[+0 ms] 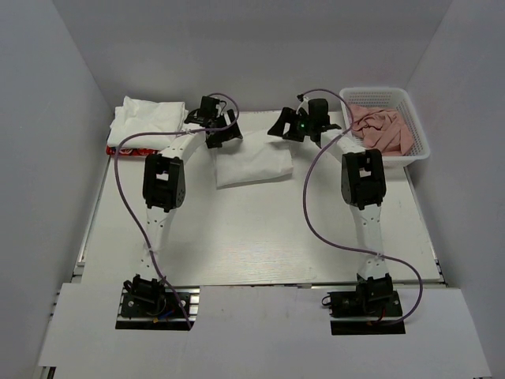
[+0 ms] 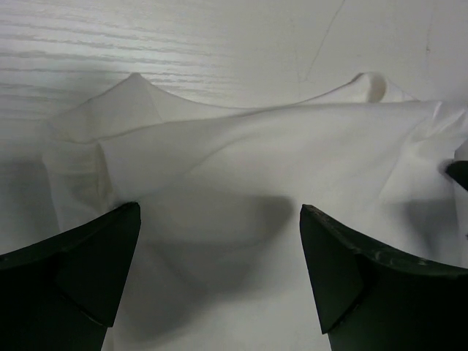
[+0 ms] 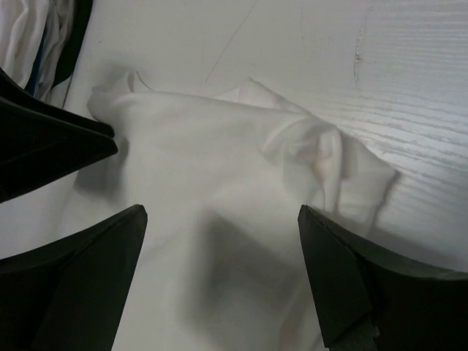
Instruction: Fold and stack the t-shirts
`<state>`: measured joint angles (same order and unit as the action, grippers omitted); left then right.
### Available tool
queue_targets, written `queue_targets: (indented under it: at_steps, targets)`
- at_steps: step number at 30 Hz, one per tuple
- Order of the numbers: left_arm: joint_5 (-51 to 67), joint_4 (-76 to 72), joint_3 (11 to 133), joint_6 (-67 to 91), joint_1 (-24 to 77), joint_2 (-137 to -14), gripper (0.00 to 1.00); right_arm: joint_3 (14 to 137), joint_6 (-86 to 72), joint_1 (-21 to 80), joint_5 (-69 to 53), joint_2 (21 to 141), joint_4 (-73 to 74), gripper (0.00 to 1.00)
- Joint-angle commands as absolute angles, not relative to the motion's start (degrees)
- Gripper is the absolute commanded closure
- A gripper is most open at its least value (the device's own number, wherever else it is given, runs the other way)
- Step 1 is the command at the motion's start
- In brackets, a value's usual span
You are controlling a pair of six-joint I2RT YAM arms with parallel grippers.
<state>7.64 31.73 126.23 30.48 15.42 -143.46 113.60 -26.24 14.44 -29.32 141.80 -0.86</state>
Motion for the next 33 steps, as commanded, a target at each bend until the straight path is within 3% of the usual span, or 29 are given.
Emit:
queue_targets:
  at_steps: [1,11,24,31,33]
  targets:
    - [3.17,34.72,125.34,27.78,14.06,-134.4,0.0,115.67,-19.25,15.2,-26.46,132.04,6.77,0.1]
    - [0.26,33.57,105.13,28.74,15.29,-120.33,0.0,89.4,-19.24,18.37,-29.79,115.93,2.65,0.1]
    - [4.22,32.35,100.38,31.29,14.15,-125.42,0.0,79.19,-23.29,18.02,-31.46,123.31,-5.8,0.1]
    - [5.0,29.28,98.27,26.91,15.29,-128.05,0.0,79.55,-20.48,18.28,-34.89,118.05,-6.15,0.1]
    - [8.94,26.02,96.77,24.87,15.82,-129.28,0.08,79.19,-20.57,18.11,-36.2,115.14,-6.76,0.1]
